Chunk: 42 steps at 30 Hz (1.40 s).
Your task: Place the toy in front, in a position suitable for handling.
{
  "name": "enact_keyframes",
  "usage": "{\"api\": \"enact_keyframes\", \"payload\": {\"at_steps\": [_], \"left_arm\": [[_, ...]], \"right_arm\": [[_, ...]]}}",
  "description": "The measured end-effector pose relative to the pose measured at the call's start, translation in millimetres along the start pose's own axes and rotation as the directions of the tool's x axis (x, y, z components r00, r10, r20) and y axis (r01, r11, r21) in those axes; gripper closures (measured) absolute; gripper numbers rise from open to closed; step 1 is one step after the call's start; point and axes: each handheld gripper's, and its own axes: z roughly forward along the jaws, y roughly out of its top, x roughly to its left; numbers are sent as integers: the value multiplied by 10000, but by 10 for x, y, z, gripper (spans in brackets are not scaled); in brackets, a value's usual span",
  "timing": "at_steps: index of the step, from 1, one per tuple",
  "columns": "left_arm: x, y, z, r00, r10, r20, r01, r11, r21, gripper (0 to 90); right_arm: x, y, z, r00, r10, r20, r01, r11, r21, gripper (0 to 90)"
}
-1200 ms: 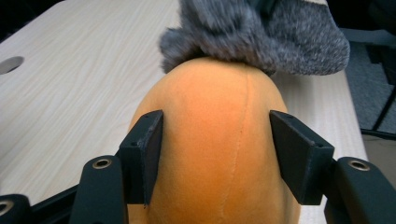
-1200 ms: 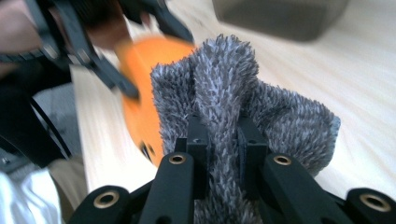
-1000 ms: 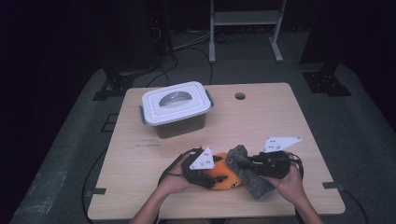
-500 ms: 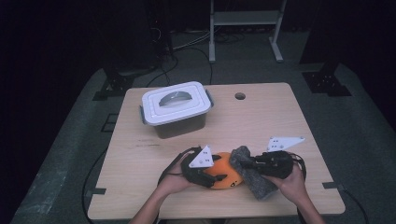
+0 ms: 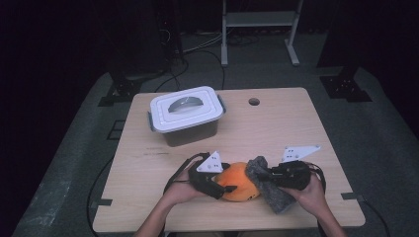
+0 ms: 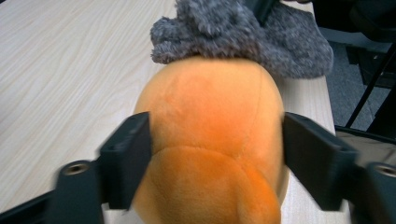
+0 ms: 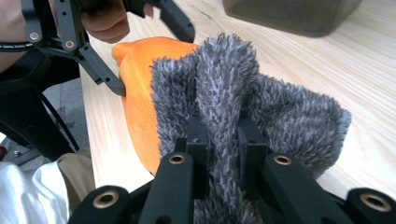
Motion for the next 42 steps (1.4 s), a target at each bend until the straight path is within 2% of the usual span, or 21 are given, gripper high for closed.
{"api": "enact_keyframes", "payload": {"at_steps": [2,5,8,10,13,17,19,22,25,27,29,30,32,34,37,42], "left_arm": [[-15,9,13,9999,153,33,-153,9999,49,326],[-49,17,38,9991,386,174,-387,9992,49,334],[-46,11,24,9988,483,115,-485,9987,178,339],[-25,3,-1,9991,388,159,-390,9992,120,331],[7,19,-27,9999,151,67,-151,9998,106,246],[5,0,-14,9997,126,214,-127,9999,56,298],[-8,3,2,9996,141,232,-142,9999,29,311],[-47,14,30,9985,428,341,-427,9991,-29,319],[-77,29,42,9977,621,284,-622,9981,14,311],[-54,22,30,9982,560,190,-561,9984,27,279],[-9,21,16,9998,199,-13,-198,9997,153,196],[9,14,8,10000,30,40,-31,9999,142,182],[7,-3,7,9999,0,132,0,10000,-11,234],[-8,4,9,9997,188,126,-189,9998,10,277],[-37,15,13,9990,422,157,-420,9991,-99,320],[-132,61,52,9952,922,318,-914,9955,-258,327]], "right_arm": [[26,29,-16,10000,-56,21,57,9999,-133,782],[127,119,-1,9991,-406,-146,399,9983,-436,783],[196,173,63,9971,-727,-214,719,9968,-338,782],[175,152,75,9974,-651,-294,641,9974,-332,782],[128,101,56,9982,-514,-315,506,9984,-252,782],[108,67,11,9986,-392,-345,388,9992,-134,782],[142,96,-13,9983,-533,-232,530,9985,-152,782],[224,176,-5,9963,-816,-274,805,9961,-364,782],[316,251,46,9923,-1204,-307,1194,9924,-311,782],[331,257,79,9904,-1354,-269,1351,9907,-129,782],[309,233,85,9917,-1245,-319,1245,9922,-8,783],[290,216,81,9921,-1206,-334,1208,9927,34,783],[253,190,58,9938,-1051,-351,1052,9945,11,783],[244,190,31,9945,-1005,-292,1007,9949,48,783],[296,237,0,9927,-1187,-203,1186,9929,-58,783],[434,354,22,9868,-1586,-322,1576,9870,-317,783]]}}
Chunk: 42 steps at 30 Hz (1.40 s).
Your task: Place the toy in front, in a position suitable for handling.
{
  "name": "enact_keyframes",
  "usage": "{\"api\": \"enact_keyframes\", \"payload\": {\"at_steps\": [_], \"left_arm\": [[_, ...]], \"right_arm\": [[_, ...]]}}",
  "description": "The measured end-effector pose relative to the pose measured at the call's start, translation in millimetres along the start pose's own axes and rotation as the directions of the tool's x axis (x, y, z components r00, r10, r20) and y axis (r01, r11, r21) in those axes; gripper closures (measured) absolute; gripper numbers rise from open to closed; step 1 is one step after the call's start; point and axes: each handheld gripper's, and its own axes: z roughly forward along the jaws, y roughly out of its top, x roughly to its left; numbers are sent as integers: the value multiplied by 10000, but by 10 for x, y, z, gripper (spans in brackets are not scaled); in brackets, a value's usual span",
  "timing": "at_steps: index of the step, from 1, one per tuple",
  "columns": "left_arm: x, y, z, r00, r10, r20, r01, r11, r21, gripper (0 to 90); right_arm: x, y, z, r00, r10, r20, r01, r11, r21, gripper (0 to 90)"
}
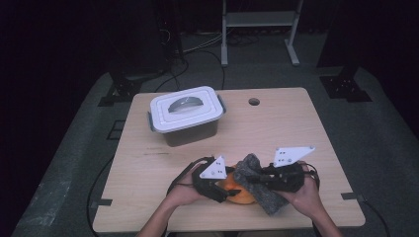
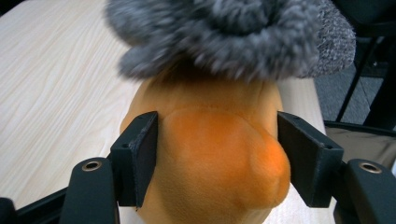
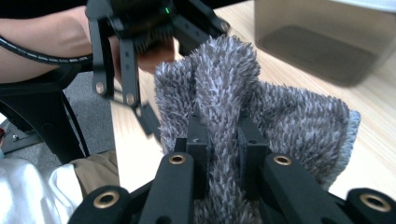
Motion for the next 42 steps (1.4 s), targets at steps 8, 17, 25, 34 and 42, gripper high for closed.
{"api": "enact_keyframes", "payload": {"at_steps": [8,17,25,34,42], "left_arm": [[43,-61,-17,10000,-27,66,26,9999,148,319],[1,-14,4,10000,42,80,-42,10000,-17,301],[-4,-32,-5,9998,179,57,-180,9997,150,312],[107,-135,-78,9997,-217,94,214,9991,365,309],[61,-10,-81,9998,-112,-161,112,9999,15,244]], "right_arm": [[-16,-53,96,9998,29,-212,-17,9986,536,783],[-14,-33,32,10000,-6,31,5,9994,340,784],[4,-21,91,9999,-78,-109,83,9990,442,784],[-207,-212,-11,9968,795,-33,-793,9963,341,784],[-97,-132,84,9990,444,-50,-442,9983,390,783]]}}
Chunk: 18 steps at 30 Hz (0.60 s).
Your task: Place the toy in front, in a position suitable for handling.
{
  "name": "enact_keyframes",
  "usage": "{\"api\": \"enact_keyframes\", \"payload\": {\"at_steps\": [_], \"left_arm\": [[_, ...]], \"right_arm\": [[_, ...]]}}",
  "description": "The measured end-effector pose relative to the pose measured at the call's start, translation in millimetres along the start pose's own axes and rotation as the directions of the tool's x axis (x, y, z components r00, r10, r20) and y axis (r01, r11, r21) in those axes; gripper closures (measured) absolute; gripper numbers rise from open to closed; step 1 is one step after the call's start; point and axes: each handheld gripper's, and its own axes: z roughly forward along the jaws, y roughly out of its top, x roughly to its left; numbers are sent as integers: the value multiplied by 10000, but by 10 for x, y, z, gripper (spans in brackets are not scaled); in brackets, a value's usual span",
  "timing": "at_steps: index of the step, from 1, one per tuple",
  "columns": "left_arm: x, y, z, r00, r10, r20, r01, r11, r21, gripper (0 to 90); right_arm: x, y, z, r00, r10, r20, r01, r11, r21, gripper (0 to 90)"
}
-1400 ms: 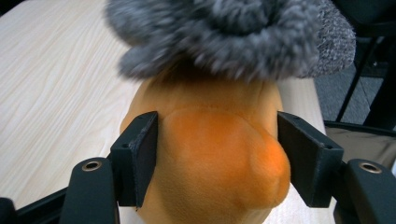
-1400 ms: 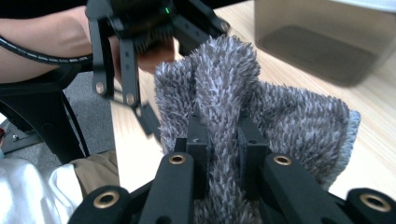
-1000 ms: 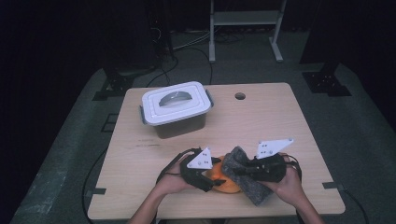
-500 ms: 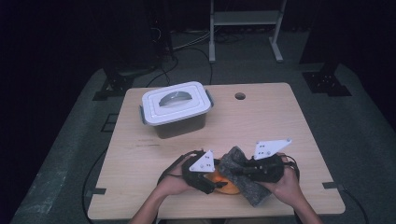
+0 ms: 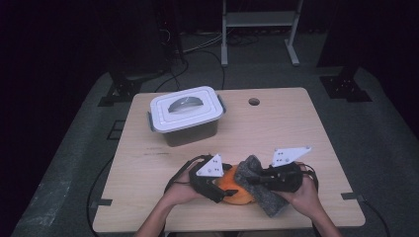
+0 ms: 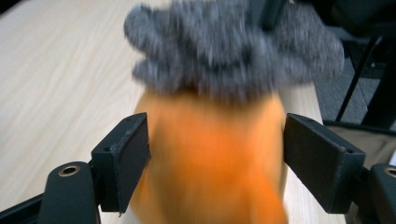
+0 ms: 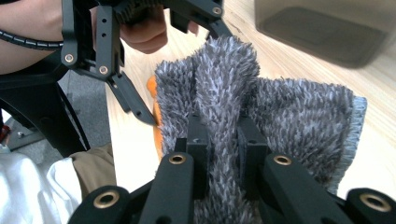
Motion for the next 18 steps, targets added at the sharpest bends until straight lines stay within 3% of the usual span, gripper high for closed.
{"api": "enact_keyframes", "payload": {"at_steps": [3,6,12,15,18], "left_arm": [[10,-42,4,10000,-80,37,80,9999,70,338],[45,-78,-10,9997,-258,44,257,9996,154,358],[110,-151,-73,9983,-548,198,544,9983,215,360],[111,-144,-88,9985,-482,256,473,9984,315,366],[96,-100,-80,9988,-438,236,428,9982,409,317]], "right_arm": [[13,17,9,9999,-103,82,103,9999,24,783],[-38,-26,-15,9999,97,94,-97,9999,-50,783],[-164,-145,-80,9982,576,185,-575,9983,-94,783],[-199,-183,-92,9968,786,172,-784,9969,-114,783],[-172,-170,-72,9974,694,202,-693,9976,-57,783]]}}
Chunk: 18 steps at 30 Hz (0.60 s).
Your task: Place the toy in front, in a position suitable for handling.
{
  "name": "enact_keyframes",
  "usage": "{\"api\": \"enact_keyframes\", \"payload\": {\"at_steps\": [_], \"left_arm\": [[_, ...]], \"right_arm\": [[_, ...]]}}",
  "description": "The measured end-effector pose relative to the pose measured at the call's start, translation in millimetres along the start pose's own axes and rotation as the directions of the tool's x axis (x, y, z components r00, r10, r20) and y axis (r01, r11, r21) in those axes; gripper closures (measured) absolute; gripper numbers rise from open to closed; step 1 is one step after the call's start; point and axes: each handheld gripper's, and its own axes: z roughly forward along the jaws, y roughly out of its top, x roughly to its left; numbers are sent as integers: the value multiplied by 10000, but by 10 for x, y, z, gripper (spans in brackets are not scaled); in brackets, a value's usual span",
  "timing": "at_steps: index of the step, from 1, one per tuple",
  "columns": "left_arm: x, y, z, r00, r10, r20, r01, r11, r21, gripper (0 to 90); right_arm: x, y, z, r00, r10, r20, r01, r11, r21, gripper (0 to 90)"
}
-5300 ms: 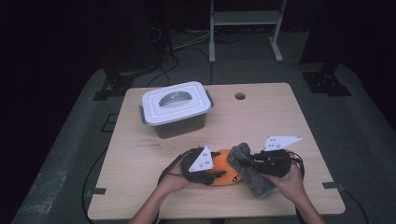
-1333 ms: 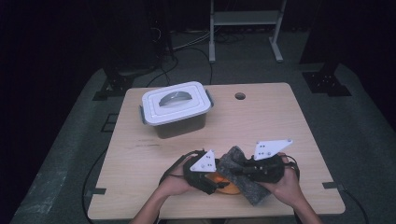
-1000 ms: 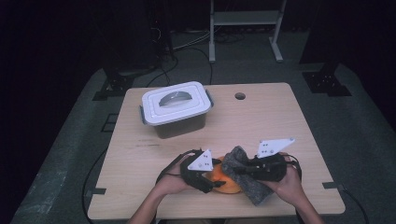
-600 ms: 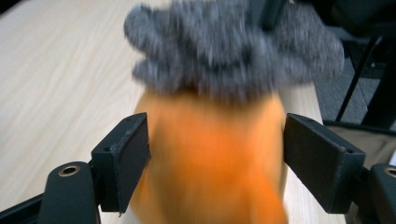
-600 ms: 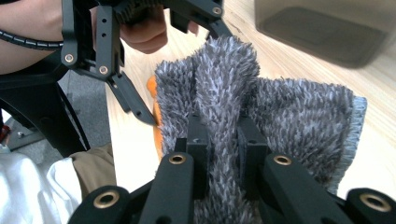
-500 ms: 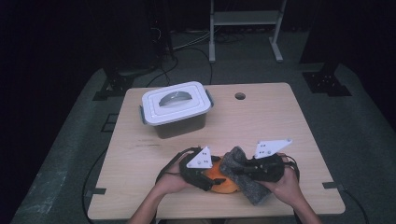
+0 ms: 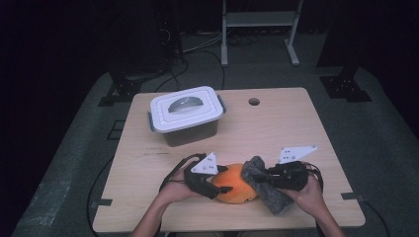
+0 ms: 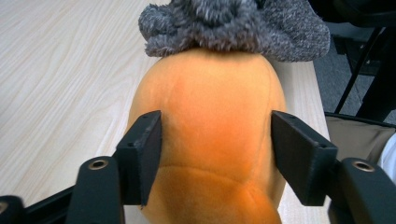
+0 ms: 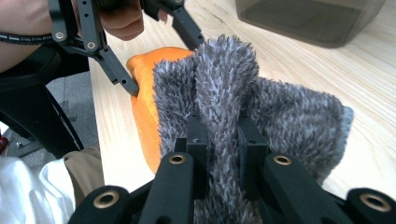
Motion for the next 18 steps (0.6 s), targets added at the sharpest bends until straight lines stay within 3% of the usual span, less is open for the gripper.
{"api": "enact_keyframes", "payload": {"at_steps": [3,7,9,12,18], "left_arm": [[-28,54,15,9998,139,-119,-140,9999,-87,206],[-56,107,74,9991,264,-333,-262,9996,62,158],[-59,79,82,9987,329,-386,-326,9994,87,247],[-23,36,73,9993,37,-367,-39,10000,-63,342],[46,-37,26,9980,-510,-386,498,9983,-303,353]], "right_arm": [[52,29,35,9998,-183,-100,183,9998,-29,783],[158,109,97,9981,-602,-140,601,9982,-70,783],[182,134,117,9970,-773,-34,773,9970,11,783],[123,97,98,9986,-519,-67,519,9986,-78,783],[-47,-38,61,9997,227,-10,-227,9997,13,783]]}}
